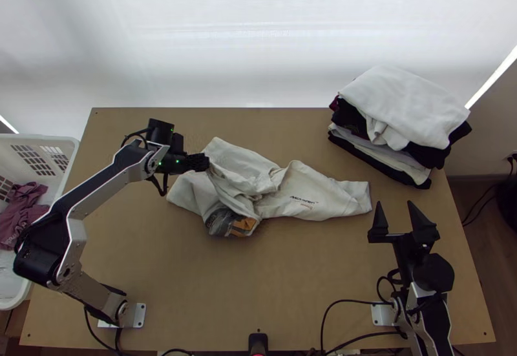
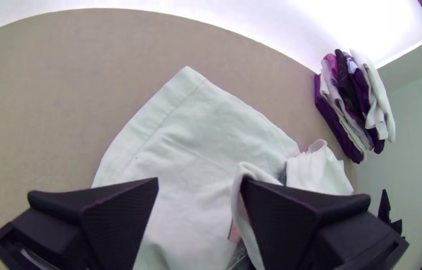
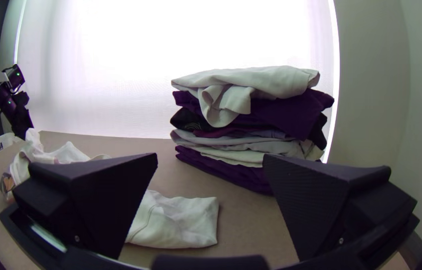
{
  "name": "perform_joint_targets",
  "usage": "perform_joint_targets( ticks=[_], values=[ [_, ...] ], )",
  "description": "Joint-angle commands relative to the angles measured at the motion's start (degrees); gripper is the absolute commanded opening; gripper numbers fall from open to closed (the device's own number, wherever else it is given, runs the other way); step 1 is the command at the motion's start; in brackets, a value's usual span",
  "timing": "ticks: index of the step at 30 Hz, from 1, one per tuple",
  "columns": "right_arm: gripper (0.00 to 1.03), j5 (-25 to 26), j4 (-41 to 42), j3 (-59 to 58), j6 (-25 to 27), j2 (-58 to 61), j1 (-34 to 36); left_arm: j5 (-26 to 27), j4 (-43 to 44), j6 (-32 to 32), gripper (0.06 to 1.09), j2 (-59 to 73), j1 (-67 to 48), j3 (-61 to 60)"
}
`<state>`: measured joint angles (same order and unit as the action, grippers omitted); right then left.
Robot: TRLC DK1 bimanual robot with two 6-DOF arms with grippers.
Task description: Fold the t-shirt
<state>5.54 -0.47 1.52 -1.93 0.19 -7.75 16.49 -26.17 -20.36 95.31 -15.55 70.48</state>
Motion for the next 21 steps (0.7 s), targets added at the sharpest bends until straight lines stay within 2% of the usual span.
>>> perform_joint_targets(
  ticks=[1, 11, 17, 21],
  values=[
    [0.99, -0.09, 0.65, -1.08, -0.97, -0.27, 0.19, 0.3, 2.18, -3.81, 1.04, -5.22, -0.44, -2.1],
    [0.99, -0.09, 0.65, -1.08, -0.97, -0.27, 0.19, -0.14, 0.69, -5.74, 1.04, -14.1, 2.72, -3.59],
    [0.99, -0.09, 0.65, -1.08, -0.97, -0.27, 0.19, -2.25, -6.17, -5.92, 1.04, -23.06, 6.15, -2.01],
    [0.99, -0.09, 0.65, -1.17, -0.97, -0.27, 0.19, -2.69, -7.66, -4.51, 1.04, -28.6, 11.16, -6.23]
  ],
)
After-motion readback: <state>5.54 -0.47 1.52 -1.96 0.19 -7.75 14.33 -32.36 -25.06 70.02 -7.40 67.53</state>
